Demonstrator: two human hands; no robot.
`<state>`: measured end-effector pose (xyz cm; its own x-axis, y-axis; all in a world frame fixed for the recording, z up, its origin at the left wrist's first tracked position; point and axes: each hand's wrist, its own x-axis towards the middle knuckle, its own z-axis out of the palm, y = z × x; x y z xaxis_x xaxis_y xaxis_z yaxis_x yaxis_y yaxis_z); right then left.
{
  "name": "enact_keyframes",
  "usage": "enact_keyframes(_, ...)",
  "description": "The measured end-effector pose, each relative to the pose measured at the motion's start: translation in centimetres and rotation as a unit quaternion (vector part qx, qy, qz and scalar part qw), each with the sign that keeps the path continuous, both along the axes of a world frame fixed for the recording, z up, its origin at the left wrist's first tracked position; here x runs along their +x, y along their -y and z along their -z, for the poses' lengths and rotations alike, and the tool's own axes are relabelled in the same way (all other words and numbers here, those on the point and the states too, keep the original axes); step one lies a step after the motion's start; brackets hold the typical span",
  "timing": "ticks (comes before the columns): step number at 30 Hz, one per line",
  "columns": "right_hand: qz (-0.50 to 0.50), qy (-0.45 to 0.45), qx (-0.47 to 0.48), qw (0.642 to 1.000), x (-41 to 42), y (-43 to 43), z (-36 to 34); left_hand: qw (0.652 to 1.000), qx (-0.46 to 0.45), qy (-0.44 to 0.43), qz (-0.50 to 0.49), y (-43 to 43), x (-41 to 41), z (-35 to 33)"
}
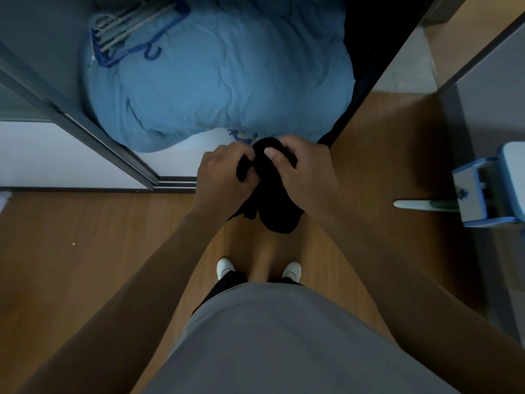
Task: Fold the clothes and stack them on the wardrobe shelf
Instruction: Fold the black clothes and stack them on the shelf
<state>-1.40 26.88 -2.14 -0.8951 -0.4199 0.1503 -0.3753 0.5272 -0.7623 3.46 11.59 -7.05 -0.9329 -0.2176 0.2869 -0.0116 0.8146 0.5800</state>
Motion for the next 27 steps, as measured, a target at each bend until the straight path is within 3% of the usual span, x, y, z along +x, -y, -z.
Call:
enact_keyframes(4, -0.037, -0.005, 0.006, 0.999, -0.6, -0.4, -0.8, 0.996, 0.016, 0.053, 0.072, 0.4, -0.3, 0.4)
enact_keyframes(14, -0.084, 0.016, 0.025, 0.996, -1.5, -1.3, -1.5, 0.982, 0.061, 0.157, 0.085, 0.9, -1.5, 3.2)
enact_keyframes(16, -0.082, 0.018, 0.022, 0.996, -1.7, -1.5, -1.7, 0.986, 0.071, 0.140, 0.064, 1.1, -1.5, 3.8)
enact_keyframes(20, -0.114, 0.044, -0.018, 0.992, -1.9, -2.3, -1.9, 0.979, 0.188, 0.074, -0.034, 2.4, -1.5, 3.7)
enact_keyframes(23, -0.177, 0.026, -0.001, 0.984, -1.8, -2.7, -2.1, 0.936, 0.328, 0.072, -0.105, 3.4, -1.6, 2.8)
enact_keyframes(27, -0.209, 0.005, 0.048, 0.977, -2.2, -2.8, -2.3, 0.919, 0.373, 0.063, -0.114, 4.0, -1.1, 1.3)
